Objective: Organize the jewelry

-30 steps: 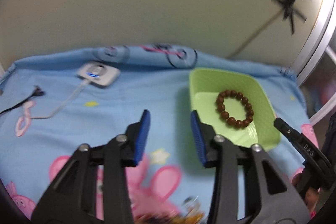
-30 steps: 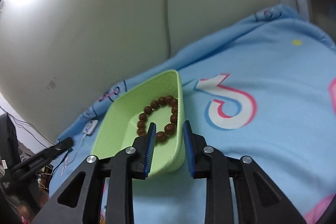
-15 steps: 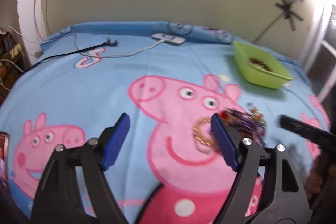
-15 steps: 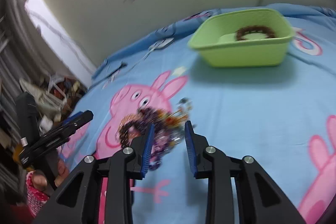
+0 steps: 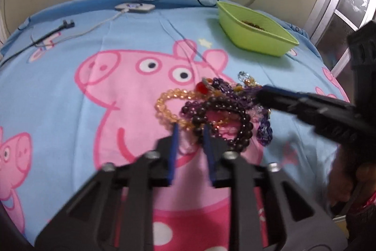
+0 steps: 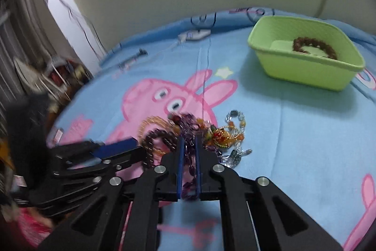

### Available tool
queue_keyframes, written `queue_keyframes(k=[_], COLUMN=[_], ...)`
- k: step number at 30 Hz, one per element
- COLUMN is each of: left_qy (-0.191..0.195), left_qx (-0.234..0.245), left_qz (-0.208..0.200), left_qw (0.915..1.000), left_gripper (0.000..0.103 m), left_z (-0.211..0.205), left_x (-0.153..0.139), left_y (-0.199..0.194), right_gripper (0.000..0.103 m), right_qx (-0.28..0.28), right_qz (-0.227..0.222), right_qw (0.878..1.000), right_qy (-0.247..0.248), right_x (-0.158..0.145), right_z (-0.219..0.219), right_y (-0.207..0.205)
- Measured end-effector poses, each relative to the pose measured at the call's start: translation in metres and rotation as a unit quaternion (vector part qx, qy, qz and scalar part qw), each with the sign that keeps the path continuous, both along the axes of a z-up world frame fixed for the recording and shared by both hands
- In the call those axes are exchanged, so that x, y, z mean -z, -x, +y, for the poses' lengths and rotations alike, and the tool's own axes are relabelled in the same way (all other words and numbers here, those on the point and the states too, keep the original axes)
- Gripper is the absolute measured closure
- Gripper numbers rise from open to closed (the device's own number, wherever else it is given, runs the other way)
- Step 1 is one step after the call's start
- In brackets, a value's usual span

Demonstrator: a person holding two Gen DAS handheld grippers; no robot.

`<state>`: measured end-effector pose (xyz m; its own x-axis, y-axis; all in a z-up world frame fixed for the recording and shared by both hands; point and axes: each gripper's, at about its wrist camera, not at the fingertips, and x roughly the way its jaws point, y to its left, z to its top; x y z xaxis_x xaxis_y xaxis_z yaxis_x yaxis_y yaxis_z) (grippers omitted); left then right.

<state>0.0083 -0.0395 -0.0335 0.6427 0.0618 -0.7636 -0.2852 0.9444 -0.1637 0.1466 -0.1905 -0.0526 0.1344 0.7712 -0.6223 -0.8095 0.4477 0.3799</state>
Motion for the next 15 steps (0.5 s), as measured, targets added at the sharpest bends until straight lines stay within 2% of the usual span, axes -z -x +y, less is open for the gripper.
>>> queue_keyframes(k=[5,7,9,10,11,13,15], left_qy=[-0.025,-0.029,-0.028,-0.029,-0.032,-0.039,-0.041], left_qx=[-0.029,-0.026,-0.006,0.008,0.023,0.070,0.110], left_qz=[-0.006,-0.026,-0.048,-0.064,-0.079,-0.110,-0.121], left_qw=[0.9992,0.9989,0.9984,0.9975,0.9961,0.9906,0.9857], left_gripper=[0.095,0.093,0.069,0.046,0.035,0.034,0.033], left_z=[0.012,0.009,-0.003,-0.012,-0.021,-0.046,-0.068], left_x=[-0.009,-0.019,-0.031,-0.036,-0.041,-0.049,-0.051], left_y=[0.021,0.032,0.039,0.041,0.041,0.039,0.033], right_gripper=[0.103,0.103,0.103,0.103,0.103,0.103,0.103], right_qx=[0.004,0.006,0.010,0.012,0.015,0.021,0.030], right_qz=[0.016,0.027,0.034,0.037,0.040,0.043,0.042], right_qw=[0.998,0.996,0.994,0.993,0.992,0.991,0.991], right_qy=[-0.064,-0.088,-0.106,-0.113,-0.117,-0.122,-0.125], right_x=[-0.037,-0.047,-0.054,-0.058,-0.059,-0.064,-0.065], right_z=[-0.041,-0.056,-0.069,-0.076,-0.081,-0.090,-0.098], right_y=[0.005,0.005,0.004,0.003,0.001,-0.001,-0.001])
